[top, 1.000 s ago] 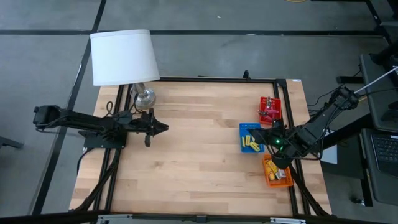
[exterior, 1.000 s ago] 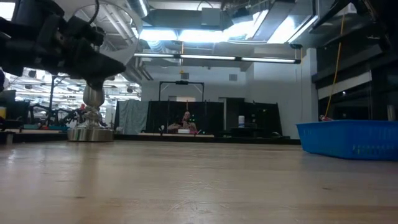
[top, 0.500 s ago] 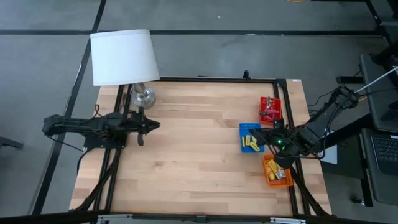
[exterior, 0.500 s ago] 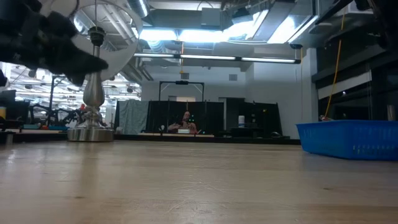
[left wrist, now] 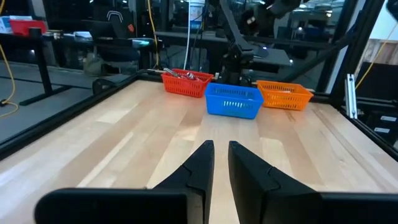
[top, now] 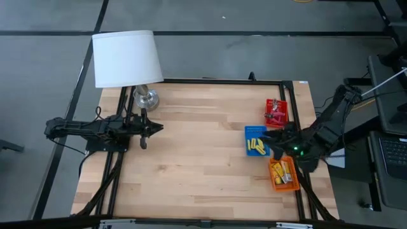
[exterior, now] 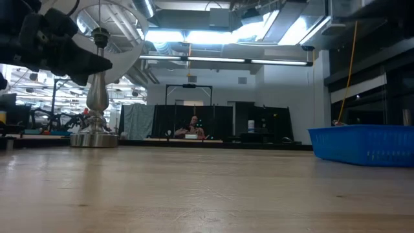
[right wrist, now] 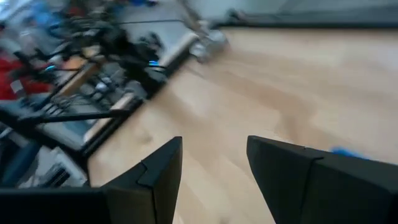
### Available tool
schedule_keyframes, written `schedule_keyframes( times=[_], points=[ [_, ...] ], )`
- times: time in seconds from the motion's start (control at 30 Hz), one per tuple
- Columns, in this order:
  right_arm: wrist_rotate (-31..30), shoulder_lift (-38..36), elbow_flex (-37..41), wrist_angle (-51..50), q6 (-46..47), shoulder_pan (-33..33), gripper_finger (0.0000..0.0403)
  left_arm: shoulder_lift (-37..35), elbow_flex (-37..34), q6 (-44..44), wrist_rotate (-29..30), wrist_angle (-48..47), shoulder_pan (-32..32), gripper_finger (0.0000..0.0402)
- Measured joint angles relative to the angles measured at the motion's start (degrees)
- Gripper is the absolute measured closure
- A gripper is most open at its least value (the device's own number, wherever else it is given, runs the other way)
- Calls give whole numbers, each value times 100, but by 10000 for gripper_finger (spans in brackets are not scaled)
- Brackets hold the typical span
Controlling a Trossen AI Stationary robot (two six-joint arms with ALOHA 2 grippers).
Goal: Pick & Place School Supplies
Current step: Return to Home Position
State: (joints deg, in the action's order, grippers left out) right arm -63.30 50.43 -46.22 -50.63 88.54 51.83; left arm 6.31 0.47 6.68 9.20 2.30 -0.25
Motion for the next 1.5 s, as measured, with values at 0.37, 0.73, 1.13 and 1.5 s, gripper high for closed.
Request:
schedule_keyframes(
  times=[0.37,0.73,1.13,1.5],
  points=[
    [-541,-975,-4,2088,-5385,-203,218,1,0,2,-7,4,1,359],
    [3788,-1291,2160,5432,-6907,-2225,235,6,0,2,8,4,0,362],
    [5762,-3391,4138,6556,-7552,-3482,277,6,0,4,11,4,1,358],
    [7397,-5044,4528,5352,-7728,-3772,280,5,0,4,10,8,0,357]
  ],
)
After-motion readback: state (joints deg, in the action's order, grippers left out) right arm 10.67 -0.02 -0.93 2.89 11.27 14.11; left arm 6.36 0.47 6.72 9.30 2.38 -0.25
